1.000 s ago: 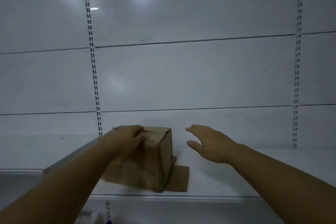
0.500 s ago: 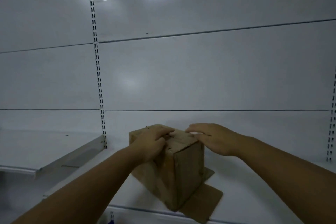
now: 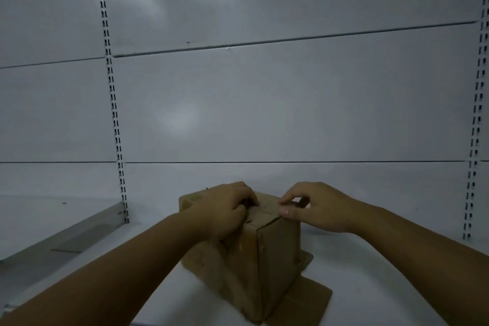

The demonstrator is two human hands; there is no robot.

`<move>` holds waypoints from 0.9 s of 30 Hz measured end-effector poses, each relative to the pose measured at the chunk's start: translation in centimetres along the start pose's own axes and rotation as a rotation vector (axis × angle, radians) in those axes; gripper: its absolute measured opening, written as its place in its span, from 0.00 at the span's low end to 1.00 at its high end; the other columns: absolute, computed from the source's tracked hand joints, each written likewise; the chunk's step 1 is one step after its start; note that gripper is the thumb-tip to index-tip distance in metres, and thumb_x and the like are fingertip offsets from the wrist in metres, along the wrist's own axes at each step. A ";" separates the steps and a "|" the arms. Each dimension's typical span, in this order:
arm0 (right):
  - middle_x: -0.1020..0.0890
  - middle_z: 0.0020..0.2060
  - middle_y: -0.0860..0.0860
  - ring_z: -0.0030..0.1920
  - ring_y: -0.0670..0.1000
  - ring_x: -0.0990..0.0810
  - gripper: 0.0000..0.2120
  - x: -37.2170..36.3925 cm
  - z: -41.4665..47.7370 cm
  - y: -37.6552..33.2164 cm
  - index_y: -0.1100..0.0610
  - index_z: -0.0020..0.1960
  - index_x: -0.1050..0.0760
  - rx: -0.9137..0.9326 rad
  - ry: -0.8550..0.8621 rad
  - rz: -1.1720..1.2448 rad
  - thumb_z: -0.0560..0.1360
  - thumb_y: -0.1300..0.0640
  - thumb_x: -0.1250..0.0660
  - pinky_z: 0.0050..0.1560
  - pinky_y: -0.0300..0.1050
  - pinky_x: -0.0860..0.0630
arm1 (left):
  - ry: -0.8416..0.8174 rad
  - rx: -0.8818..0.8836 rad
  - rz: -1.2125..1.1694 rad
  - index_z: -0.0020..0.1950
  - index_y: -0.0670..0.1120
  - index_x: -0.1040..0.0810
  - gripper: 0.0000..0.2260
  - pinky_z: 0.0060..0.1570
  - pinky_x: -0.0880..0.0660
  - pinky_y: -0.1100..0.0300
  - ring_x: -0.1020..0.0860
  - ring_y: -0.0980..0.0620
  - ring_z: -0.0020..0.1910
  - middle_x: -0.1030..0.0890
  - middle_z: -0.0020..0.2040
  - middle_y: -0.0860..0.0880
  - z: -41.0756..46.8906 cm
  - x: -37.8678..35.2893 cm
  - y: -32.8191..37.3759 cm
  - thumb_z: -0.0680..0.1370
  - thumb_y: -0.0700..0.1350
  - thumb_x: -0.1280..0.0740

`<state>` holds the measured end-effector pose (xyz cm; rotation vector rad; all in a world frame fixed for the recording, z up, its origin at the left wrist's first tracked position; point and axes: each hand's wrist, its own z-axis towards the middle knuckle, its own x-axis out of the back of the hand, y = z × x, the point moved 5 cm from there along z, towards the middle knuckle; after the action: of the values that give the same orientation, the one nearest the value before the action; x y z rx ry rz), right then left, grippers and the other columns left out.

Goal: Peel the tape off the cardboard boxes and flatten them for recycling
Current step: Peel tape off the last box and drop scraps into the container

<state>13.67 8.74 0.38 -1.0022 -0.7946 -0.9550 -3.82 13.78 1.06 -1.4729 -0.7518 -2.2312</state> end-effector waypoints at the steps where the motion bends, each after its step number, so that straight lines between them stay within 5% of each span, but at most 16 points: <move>1: 0.23 0.54 0.40 0.51 0.41 0.24 0.15 -0.2 0.0 0.0 0.45 0.58 0.23 0.015 0.018 0.002 0.74 0.41 0.36 0.54 0.40 0.26 | -0.005 -0.010 0.017 0.62 0.51 0.27 0.16 0.54 0.34 0.64 0.29 0.55 0.58 0.27 0.60 0.54 -0.4 0.1 -0.1 0.78 0.39 0.44; 6: 0.22 0.51 0.44 0.51 0.44 0.25 0.14 -0.4 -0.1 -0.8 0.49 0.56 0.22 0.023 0.037 0.027 0.80 0.46 0.44 0.53 0.43 0.26 | 0.023 -0.022 0.027 0.59 0.58 0.34 0.14 0.46 0.29 0.60 0.26 0.56 0.49 0.24 0.53 0.54 -1.3 1.1 -1.3 0.76 0.46 0.42; 9: 0.24 0.50 0.43 0.49 0.43 0.25 0.11 -0.5 0.0 -1.2 0.45 0.52 0.24 -0.014 0.046 -0.050 0.79 0.44 0.44 0.51 0.44 0.27 | 0.105 -0.066 -0.072 0.55 0.57 0.34 0.15 0.53 0.25 0.53 0.25 0.54 0.50 0.25 0.51 0.54 -1.8 3.3 -1.4 0.72 0.44 0.36; 16: 0.22 0.47 0.43 0.47 0.43 0.25 0.15 -0.2 0.6 -2.7 0.52 0.49 0.23 -0.216 0.059 0.034 0.70 0.41 0.30 0.48 0.41 0.26 | 0.261 -0.256 -0.120 0.37 0.58 0.22 0.15 0.42 0.27 0.69 0.22 0.61 0.42 0.21 0.39 0.61 -5.9 5.4 -4.0 0.70 0.36 0.29; 21: 0.21 0.47 0.46 0.48 0.46 0.23 0.15 -0.4 1.3 -3.7 0.52 0.49 0.22 -0.267 -0.003 -0.015 0.70 0.42 0.30 0.51 0.44 0.24 | 0.231 -0.367 -0.209 0.45 0.55 0.21 0.17 0.46 0.27 0.73 0.25 0.65 0.53 0.22 0.52 0.62 -7.9 2.6 -5.2 0.66 0.35 0.28; 24: 0.20 0.37 0.50 0.38 0.49 0.23 0.19 -0.5 1.3 -4.0 0.56 0.43 0.22 -0.214 0.193 -0.166 0.79 0.44 0.43 0.38 0.41 0.29 | 0.200 -0.319 -0.313 0.49 0.57 0.23 0.18 0.53 0.31 0.75 0.29 0.68 0.60 0.25 0.60 0.64 -8.2 2.3 -6.3 0.70 0.35 0.28; 27: 0.22 0.36 0.54 0.38 0.52 0.24 0.24 0.0 1.1 -3.5 0.59 0.42 0.23 -0.276 0.457 -0.099 0.82 0.46 0.51 0.37 0.43 0.34 | 0.124 -0.306 -0.363 0.50 0.60 0.24 0.13 0.55 0.33 0.76 0.29 0.68 0.62 0.24 0.61 0.66 -8.4 2.4 -6.2 0.70 0.46 0.28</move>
<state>10.33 8.94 1.91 -0.9326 -0.3368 -1.3449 -14.35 13.54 -0.82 -1.3987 -0.7076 -2.7885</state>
